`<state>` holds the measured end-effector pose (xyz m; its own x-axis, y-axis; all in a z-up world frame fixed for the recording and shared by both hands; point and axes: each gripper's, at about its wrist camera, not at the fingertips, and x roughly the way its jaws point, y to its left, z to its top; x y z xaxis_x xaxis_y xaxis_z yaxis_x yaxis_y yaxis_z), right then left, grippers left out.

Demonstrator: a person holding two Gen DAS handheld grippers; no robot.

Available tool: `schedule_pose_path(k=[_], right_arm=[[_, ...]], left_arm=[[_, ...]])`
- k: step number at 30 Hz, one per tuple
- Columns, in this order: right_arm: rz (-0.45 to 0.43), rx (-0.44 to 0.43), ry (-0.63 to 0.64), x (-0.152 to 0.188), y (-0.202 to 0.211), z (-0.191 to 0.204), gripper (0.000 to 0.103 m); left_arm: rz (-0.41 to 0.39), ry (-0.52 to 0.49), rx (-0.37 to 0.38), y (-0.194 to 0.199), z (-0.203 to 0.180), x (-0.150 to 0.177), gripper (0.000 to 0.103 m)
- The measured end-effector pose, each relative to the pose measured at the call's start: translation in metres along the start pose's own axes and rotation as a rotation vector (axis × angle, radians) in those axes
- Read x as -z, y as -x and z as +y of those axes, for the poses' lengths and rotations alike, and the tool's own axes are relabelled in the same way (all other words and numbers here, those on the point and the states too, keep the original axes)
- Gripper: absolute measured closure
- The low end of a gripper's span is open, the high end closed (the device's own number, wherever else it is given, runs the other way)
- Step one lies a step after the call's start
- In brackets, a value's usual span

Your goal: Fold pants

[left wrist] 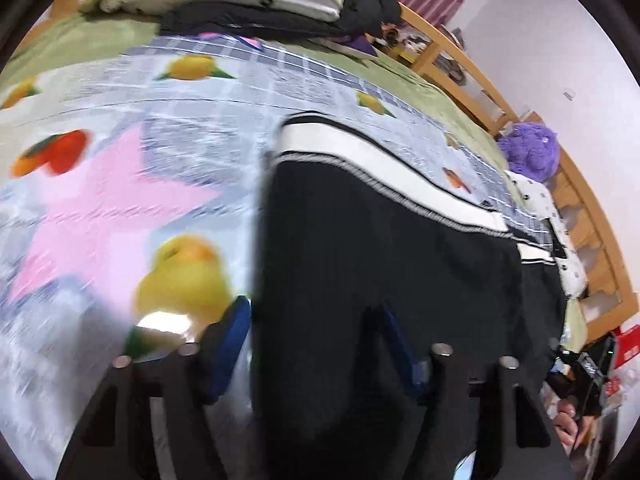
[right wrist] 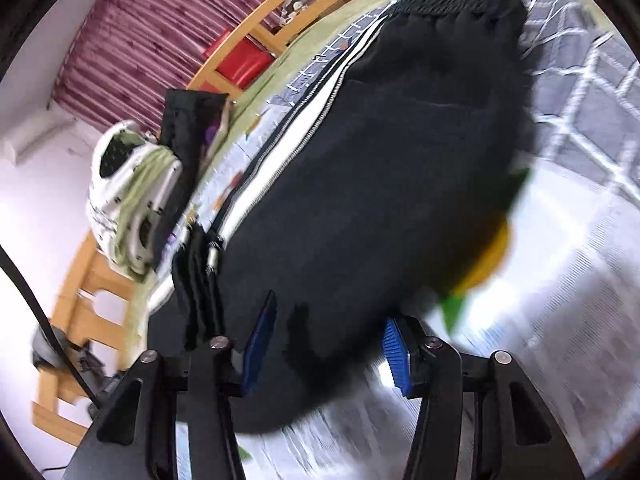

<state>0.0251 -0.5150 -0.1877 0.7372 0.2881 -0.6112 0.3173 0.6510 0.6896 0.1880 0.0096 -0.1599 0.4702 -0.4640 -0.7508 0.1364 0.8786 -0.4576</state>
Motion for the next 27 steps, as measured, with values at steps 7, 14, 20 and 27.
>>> schedule_pose_path(k=[7,14,20,27], right_arm=[[-0.019,0.089,0.055,-0.017,-0.023,0.032,0.093],[-0.02,-0.038,0.158,0.001,0.009,0.104,0.096],[0.173,-0.073,0.306,0.08,-0.037,0.148,0.094],[0.245,0.007,0.313,0.105,-0.022,0.109,0.063]], left_arm=[[0.006,0.015,0.032,0.0,-0.022,-0.032,0.093],[-0.152,-0.009,-0.005,0.114,0.01,-0.048,0.093],[-0.137,-0.025,-0.328,0.129,0.053,-0.012,0.092],[-0.108,0.031,-0.444,0.119,0.07,0.024,0.043]])
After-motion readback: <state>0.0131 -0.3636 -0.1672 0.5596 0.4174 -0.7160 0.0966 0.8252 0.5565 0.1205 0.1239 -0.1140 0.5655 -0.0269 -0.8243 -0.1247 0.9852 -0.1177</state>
